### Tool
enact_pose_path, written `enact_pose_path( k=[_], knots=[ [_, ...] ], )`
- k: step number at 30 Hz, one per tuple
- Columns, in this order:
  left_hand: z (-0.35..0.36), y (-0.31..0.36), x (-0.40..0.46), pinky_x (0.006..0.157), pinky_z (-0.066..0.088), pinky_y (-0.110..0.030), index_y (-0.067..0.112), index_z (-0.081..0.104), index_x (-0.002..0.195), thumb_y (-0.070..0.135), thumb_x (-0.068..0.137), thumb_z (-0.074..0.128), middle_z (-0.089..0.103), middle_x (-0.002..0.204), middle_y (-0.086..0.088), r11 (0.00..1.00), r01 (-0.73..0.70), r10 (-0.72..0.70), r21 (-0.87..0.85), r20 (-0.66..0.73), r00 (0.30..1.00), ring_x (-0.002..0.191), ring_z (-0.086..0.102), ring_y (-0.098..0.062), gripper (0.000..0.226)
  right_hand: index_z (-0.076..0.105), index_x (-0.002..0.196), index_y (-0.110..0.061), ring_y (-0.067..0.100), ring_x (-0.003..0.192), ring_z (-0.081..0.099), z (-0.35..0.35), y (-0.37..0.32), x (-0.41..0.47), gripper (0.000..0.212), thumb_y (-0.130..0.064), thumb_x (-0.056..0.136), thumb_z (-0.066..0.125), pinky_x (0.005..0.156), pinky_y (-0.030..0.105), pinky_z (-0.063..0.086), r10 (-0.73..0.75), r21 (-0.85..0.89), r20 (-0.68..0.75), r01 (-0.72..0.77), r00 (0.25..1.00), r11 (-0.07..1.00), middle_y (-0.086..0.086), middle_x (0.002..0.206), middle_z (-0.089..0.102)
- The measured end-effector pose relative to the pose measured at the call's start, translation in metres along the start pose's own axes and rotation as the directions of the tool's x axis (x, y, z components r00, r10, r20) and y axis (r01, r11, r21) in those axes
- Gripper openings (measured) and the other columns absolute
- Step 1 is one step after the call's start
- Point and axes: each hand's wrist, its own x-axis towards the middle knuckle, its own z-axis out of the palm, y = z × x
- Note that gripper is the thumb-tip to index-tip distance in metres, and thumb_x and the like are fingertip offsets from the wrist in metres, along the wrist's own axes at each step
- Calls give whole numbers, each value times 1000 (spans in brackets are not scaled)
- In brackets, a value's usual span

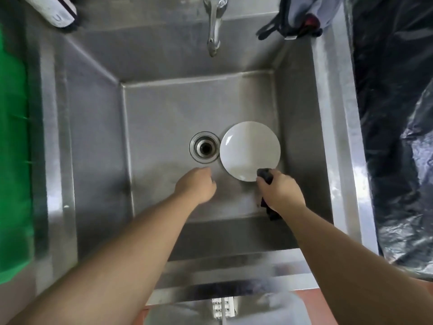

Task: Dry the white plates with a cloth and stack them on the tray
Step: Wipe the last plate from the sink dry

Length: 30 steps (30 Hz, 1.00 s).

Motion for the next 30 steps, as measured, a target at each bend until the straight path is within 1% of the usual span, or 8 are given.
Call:
enact_pose_path(
  k=[4, 8, 10, 12, 16, 20, 25, 30],
  knots=[
    [10, 12, 40, 92, 55, -39, 20, 65, 123, 31, 99, 50, 67, 128, -4, 996, 28, -31, -79, -36, 999, 115, 65, -31, 30, 65, 127, -24, 13, 54, 62, 11, 3, 28, 38, -51, 103, 54, 39, 23, 43, -1, 1, -54, 1, 999, 1000, -7, 70, 63],
    [19, 25, 73, 78, 54, -36, 10, 69, 100, 29, 97, 56, 73, 100, -9, 944, 133, -147, -301, -24, 989, 93, 68, -33, 23, 61, 115, -33, 25, 41, 66, 13, 7, 44, 26, -54, 101, 55, 35, 42, 56, 68, 206, -8, -65, 998, 976, 2, 57, 67],
    [25, 30, 87, 71, 52, -34, 6, 71, 95, 27, 95, 56, 74, 91, -10, 868, 210, -221, -451, 29, 975, 81, 67, -33, 25, 62, 112, -32, 26, 44, 68, 12, 10, 49, 26, -54, 102, 53, 37, 48, 58, 87, 253, -14, -80, 996, 964, 3, 60, 69],
    [32, 35, 97, 77, 61, -38, 7, 75, 97, 25, 91, 58, 76, 92, -11, 756, 262, -275, -600, 72, 959, 84, 72, -33, 25, 62, 108, -33, 22, 46, 69, 12, 13, 54, 25, -54, 102, 52, 40, 46, 59, 88, 258, -43, -74, 995, 963, 2, 63, 70],
    [44, 40, 109, 89, 63, -49, 8, 77, 101, 18, 88, 61, 76, 103, -15, 559, 323, -351, -764, 135, 927, 94, 75, -35, 23, 63, 102, -31, 6, 52, 65, 12, 18, 60, 24, -52, 102, 53, 33, 21, 46, 61, 238, -131, -28, 990, 971, -5, 68, 67],
    [49, 45, 115, 90, 62, -53, 7, 71, 103, 5, 90, 57, 73, 108, -14, 401, 336, -373, -852, 183, 910, 98, 74, -35, 19, 60, 91, -33, 15, 61, 66, 12, 21, 58, 22, -52, 101, 53, 48, 26, 49, 69, 285, -134, -28, 989, 958, -3, 72, 67],
    [43, 57, 106, 79, 65, -42, 15, 58, 92, -3, 96, 51, 67, 107, -7, 237, 278, -314, -931, 197, 929, 91, 70, -26, 20, 61, 93, -31, 17, 65, 67, 7, 21, 48, 23, -50, 102, 53, 56, 28, 53, 61, 305, -124, -20, 990, 952, -1, 73, 68],
    [24, 64, 87, 50, 58, -25, 18, 62, 114, -6, 98, 49, 68, 100, 5, 186, 245, -255, -951, 195, 947, 86, 69, -14, 31, 61, 102, -36, 11, 69, 65, -5, 20, 28, 17, -51, 103, 54, 49, 22, 45, 50, 277, -144, -8, 988, 961, -8, 78, 68]
  ],
)
